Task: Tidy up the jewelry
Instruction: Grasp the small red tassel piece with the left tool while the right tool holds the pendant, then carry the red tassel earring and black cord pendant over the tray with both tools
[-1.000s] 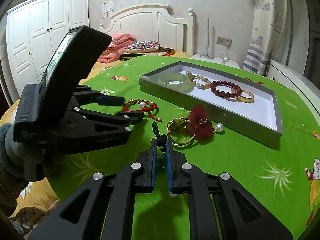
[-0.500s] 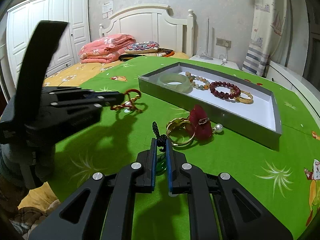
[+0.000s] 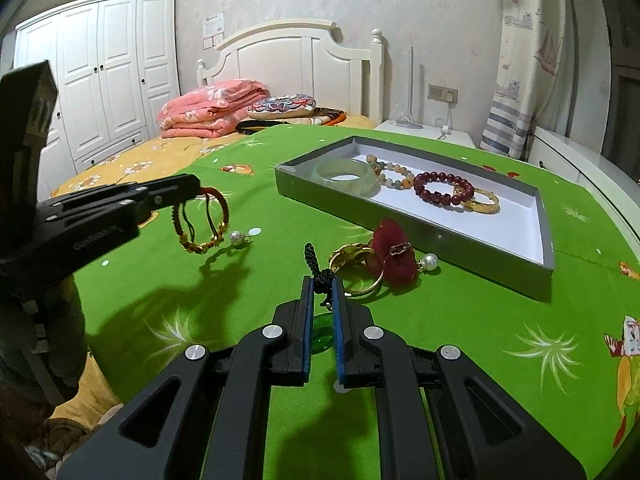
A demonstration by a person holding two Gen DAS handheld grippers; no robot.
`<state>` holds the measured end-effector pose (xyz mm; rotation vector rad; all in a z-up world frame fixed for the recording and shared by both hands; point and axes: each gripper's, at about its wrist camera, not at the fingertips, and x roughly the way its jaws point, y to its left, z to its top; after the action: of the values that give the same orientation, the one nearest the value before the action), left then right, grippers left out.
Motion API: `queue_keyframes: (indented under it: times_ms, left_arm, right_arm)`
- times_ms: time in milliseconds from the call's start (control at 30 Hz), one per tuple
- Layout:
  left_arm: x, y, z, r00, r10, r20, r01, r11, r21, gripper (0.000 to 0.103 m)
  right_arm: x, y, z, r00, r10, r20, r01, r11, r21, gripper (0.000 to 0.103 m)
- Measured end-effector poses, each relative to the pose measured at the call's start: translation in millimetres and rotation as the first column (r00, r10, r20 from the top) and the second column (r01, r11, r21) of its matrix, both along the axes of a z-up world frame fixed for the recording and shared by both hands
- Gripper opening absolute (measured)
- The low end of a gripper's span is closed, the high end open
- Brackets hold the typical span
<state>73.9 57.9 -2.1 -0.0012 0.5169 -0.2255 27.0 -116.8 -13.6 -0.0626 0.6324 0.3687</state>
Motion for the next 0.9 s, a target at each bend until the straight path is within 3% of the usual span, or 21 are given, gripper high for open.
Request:
queue_keyframes:
  times_ms: [300,433,900]
  left_arm:
    - [-25.1,2.3,7.8,0.999,-0.001,0.035,0.001,1.000,0.007,0.006]
    - [-35.4,-7.7,9.7,0.998,-0.002,0.060,-0.001,0.999,0.046,0.006]
    - [-13.1,-40.0,17.6,0.998,0.000,0.069,-0.006,0.996,0.084,0.006]
  right_arm:
    - [-21.0,-0.1,10.5,0.998,0.005,0.064,-0.004,1.000,-0.017,0.009]
    - [-31.3,-2.2,16.5,0.995,-0.003,0.098,0.006,1.000,-0.030,0.009]
    - [-12.0,-36.8,35.7,0.975,-0.149,0.165,0.147,0.989,0.024,0.009]
